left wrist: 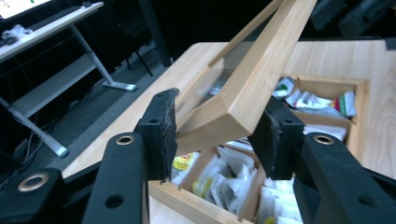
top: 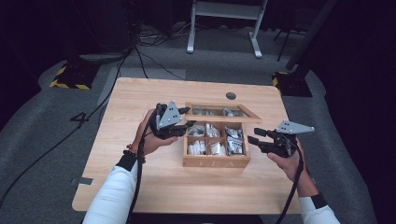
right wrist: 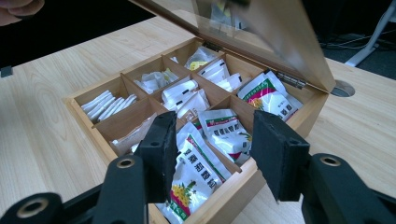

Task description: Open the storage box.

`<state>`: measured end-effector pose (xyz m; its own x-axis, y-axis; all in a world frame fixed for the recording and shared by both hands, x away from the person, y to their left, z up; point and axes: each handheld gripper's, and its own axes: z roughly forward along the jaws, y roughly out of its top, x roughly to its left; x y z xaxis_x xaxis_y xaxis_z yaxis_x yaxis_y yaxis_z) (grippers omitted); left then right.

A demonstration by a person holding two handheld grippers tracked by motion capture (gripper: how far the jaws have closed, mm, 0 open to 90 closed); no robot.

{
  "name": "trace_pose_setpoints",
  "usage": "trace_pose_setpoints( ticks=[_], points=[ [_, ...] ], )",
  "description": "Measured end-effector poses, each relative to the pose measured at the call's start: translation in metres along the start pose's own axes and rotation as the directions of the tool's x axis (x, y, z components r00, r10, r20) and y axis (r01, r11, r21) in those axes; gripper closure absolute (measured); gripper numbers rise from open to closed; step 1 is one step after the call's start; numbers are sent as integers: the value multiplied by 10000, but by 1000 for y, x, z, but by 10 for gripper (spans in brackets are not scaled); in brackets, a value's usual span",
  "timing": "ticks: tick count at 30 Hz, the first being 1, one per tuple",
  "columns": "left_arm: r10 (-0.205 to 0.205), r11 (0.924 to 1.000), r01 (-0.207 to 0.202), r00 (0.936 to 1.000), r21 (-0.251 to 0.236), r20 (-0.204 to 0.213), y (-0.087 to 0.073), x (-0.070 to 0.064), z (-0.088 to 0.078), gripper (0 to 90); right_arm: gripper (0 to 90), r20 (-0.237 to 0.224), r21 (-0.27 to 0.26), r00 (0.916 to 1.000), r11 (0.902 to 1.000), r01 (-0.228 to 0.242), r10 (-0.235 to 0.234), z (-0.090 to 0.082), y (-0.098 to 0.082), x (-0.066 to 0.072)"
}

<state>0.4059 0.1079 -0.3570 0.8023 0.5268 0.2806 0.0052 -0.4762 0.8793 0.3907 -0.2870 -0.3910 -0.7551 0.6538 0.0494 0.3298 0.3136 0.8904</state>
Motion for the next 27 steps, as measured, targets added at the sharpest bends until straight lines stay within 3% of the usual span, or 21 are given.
trace_pose_setpoints(
  ticks=[8,16,23,27],
  points=[
    [-252,9993,249,9996,-271,-121,10,14,2,551,500,62,157,9999,9998,-96,95,-2,-9,-4],
    [-755,9949,742,9970,-681,-159,15,27,7,552,475,131,432,9999,9991,20,-25,1,-17,-5],
    [-1220,9870,1213,9925,-1051,-8,18,40,12,552,457,180,707,9997,9973,176,-189,5,-20,-3],
    [-1426,9832,1390,9895,-1183,-227,20,47,17,554,451,170,847,9995,9961,263,-278,8,-22,-3]
  ],
)
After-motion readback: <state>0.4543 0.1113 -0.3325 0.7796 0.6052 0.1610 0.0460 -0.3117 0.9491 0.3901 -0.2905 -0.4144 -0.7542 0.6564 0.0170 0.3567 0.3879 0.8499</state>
